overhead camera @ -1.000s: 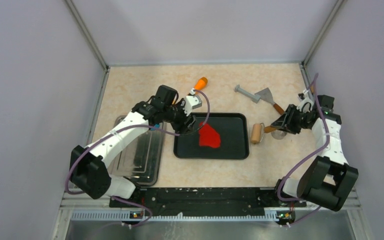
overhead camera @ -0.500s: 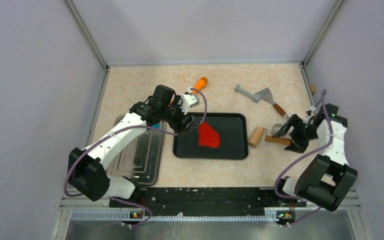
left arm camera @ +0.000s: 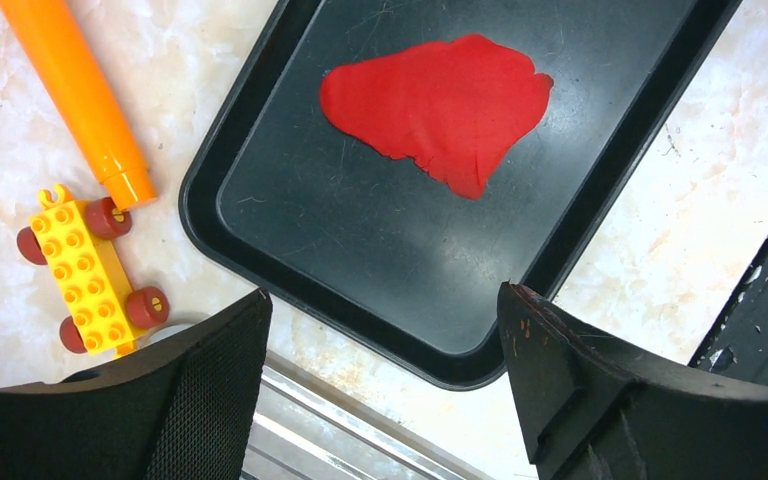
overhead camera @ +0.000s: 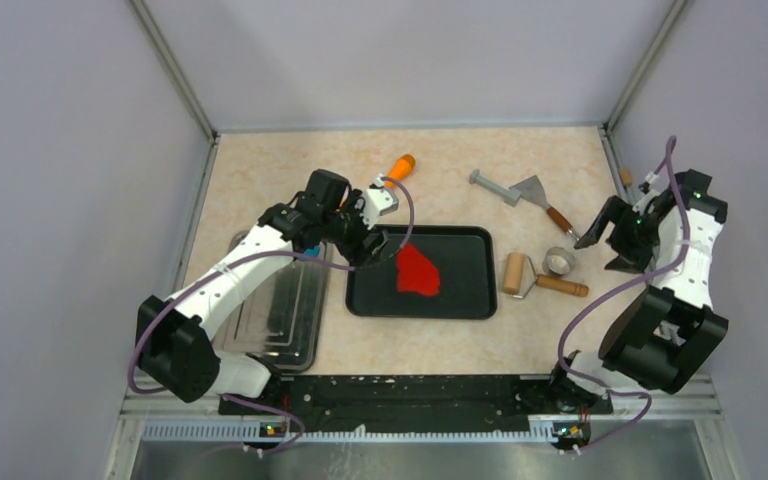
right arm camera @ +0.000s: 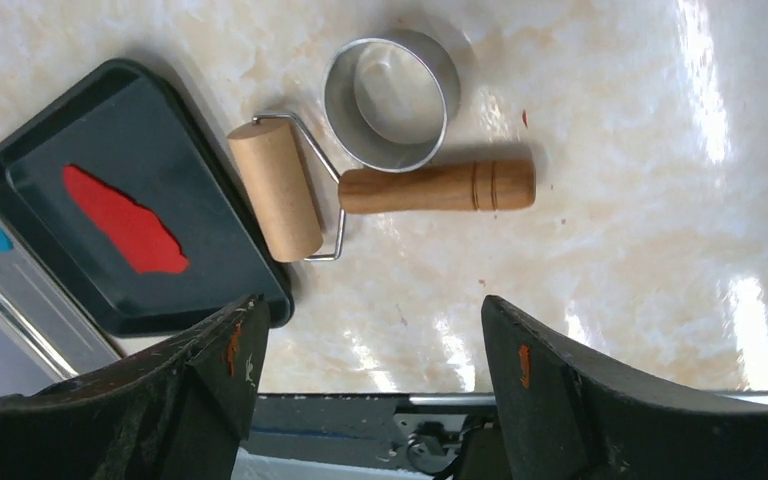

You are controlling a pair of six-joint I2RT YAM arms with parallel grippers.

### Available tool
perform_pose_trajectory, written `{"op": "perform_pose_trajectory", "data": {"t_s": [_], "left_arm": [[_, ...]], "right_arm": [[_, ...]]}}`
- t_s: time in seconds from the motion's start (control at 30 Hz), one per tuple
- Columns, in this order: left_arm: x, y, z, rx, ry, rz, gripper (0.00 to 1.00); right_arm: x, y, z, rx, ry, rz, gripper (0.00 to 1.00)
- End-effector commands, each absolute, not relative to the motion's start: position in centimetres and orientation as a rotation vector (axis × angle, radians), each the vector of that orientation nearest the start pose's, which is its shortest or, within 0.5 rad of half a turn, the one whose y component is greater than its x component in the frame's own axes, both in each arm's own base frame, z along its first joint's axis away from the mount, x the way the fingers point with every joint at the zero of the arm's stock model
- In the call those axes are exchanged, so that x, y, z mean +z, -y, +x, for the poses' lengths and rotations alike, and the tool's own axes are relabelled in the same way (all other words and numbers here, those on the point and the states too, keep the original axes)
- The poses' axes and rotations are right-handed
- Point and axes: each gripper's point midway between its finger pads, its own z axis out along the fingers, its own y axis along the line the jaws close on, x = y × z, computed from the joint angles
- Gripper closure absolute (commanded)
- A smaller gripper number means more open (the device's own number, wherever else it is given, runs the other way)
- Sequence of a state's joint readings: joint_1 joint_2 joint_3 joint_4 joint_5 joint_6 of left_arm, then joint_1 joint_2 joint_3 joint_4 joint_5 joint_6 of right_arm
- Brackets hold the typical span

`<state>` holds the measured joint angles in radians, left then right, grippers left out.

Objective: Roll out the dumpling wrappers from the dough

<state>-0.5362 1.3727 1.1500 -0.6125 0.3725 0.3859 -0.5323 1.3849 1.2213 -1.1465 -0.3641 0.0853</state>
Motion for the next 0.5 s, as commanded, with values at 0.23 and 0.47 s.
{"op": "perform_pose_trajectory", "data": {"t_s": [0.23,0.47], "left_arm": [[19.3,20.3,31.5,-0.437,-2.062,0.946,0.01],[19.8,19.4,32.4,-0.461,-2.089,0.852,0.01]], "right_arm": [[12.8,9.7,30.3,0.446,-2.63,0.173,0.5],[9.5,10.0,31.1,0.25,-2.707,-0.005,0.6]]}}
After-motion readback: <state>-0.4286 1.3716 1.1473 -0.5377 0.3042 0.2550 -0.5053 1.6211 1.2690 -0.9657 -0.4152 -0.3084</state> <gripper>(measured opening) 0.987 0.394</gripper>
